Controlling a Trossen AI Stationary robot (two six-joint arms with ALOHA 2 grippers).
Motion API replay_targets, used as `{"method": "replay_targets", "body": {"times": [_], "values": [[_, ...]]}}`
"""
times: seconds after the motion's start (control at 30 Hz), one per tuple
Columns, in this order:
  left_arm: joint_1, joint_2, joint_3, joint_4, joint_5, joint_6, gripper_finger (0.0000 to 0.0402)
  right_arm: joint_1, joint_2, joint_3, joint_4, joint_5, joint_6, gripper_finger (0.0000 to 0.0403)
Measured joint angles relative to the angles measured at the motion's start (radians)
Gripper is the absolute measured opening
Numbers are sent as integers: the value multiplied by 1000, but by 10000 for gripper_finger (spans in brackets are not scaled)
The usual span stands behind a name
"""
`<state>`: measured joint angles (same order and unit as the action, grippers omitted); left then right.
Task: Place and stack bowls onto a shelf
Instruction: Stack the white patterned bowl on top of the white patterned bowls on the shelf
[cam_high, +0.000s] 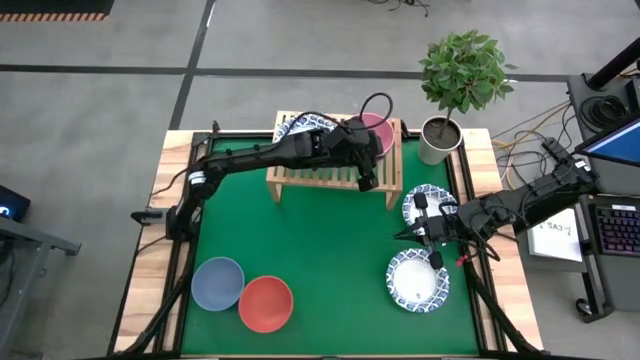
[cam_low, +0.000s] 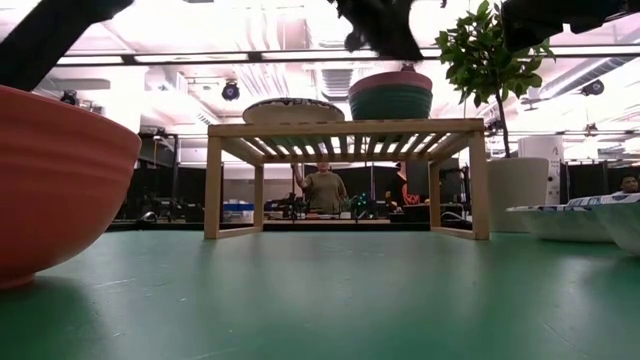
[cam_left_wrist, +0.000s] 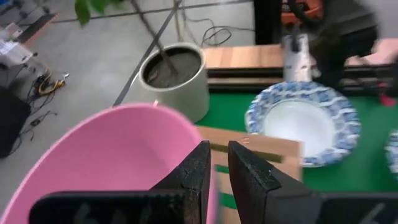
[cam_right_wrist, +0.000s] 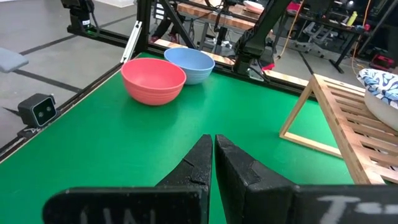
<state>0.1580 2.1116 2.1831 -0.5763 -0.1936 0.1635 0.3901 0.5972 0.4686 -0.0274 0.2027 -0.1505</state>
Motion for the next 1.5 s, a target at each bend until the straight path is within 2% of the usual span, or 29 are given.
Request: {"method": "replay_targets", "body": {"times": [0.2, 0.4, 0.53, 0.63, 0.87, 1.0, 1.17, 1.5], "values": [[-72, -80, 40, -113, 1, 13, 39, 0, 0, 0, -1, 0, 43, 9], [-165, -183, -45, -151, -10, 34, 39, 0, 8, -3, 6, 4, 129, 9], [-233, -271, -185, -123, -87, 19, 39, 0, 49, -10, 16, 8, 202, 9], [-289, -359, -337, -40, -158, -11, 39, 0, 96, -10, 29, 7, 274, 9], [-414, -580, -698, 176, -180, -152, 39, 0, 217, 46, 18, 7, 432, 9], [-471, -680, -846, 210, -192, -230, 39, 0, 281, 143, -111, 6, 514, 9], [-512, -773, -985, 216, -191, -312, 39, 0, 365, 294, -377, 6, 671, 9], [-528, -871, -1159, 224, -192, -332, 39, 0, 525, 522, -964, -67, 1030, 9]]}}
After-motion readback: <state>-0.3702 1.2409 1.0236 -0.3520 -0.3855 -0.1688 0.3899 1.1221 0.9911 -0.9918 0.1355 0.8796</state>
